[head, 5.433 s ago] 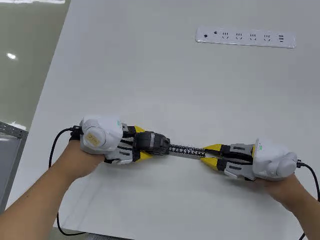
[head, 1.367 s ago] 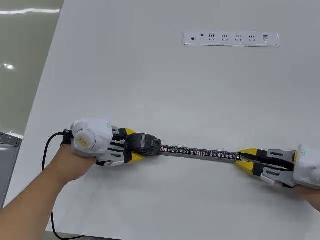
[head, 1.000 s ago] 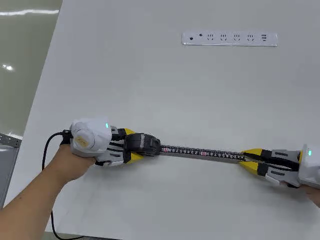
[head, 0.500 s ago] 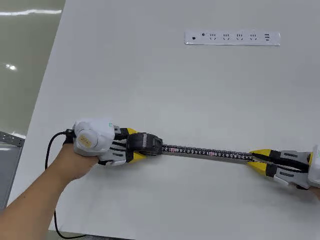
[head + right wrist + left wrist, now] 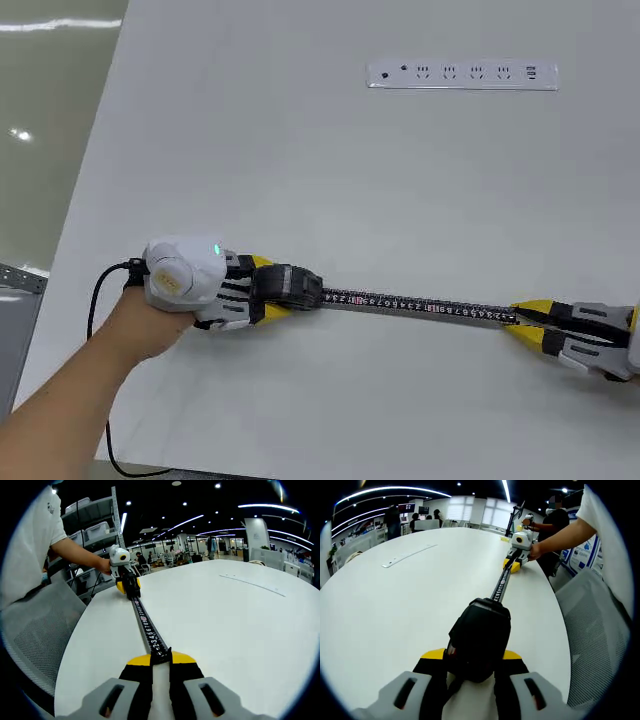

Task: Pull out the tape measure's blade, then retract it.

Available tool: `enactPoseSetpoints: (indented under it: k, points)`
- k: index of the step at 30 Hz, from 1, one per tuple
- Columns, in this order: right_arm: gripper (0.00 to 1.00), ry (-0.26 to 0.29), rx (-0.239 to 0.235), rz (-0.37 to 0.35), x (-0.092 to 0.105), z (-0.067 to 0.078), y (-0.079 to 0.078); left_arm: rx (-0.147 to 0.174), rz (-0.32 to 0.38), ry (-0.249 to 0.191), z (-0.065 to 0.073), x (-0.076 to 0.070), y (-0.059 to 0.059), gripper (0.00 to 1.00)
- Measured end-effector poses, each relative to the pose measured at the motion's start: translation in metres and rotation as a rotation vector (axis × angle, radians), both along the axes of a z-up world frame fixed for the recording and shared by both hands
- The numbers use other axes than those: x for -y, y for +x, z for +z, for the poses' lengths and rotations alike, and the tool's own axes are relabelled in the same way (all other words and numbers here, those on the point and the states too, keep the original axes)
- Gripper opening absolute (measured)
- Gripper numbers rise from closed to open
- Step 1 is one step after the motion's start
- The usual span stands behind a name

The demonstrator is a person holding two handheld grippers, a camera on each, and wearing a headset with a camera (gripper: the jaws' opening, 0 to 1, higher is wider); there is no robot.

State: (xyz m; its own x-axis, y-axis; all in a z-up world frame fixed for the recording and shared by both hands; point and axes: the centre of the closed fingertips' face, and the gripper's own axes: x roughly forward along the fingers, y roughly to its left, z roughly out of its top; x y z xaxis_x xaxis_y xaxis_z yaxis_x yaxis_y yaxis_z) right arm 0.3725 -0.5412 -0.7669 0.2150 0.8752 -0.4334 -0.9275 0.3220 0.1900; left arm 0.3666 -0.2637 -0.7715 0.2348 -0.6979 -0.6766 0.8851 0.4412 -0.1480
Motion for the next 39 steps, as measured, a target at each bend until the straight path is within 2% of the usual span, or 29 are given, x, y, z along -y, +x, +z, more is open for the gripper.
enactPoseSetpoints:
  k: [21, 26, 34, 39]
  points:
    - [0.12, 0.016, -0.018, -0.008, -0.0027, -0.0004, -0.0027, -0.004, -0.001, 0.004, 0.0018, 0.0014, -0.0009, 0.34]
    - [0.12, 0.003, -0.006, -0.005, -0.0026, -0.0014, -0.0019, -0.007, -0.003, 0.005, 0.0013, 0.0012, -0.0010, 0.34]
    - [0.13, 0.011, -0.035, -0.019, -0.0034, -0.0007, -0.0020, 0.010, -0.009, 0.015, -0.0002, 0.0003, -0.0001, 0.35]
    - [0.13, 0.008, -0.045, -0.025, -0.0042, -0.0001, -0.0010, 0.005, -0.001, 0.023, -0.0010, 0.0002, 0.0000, 0.36]
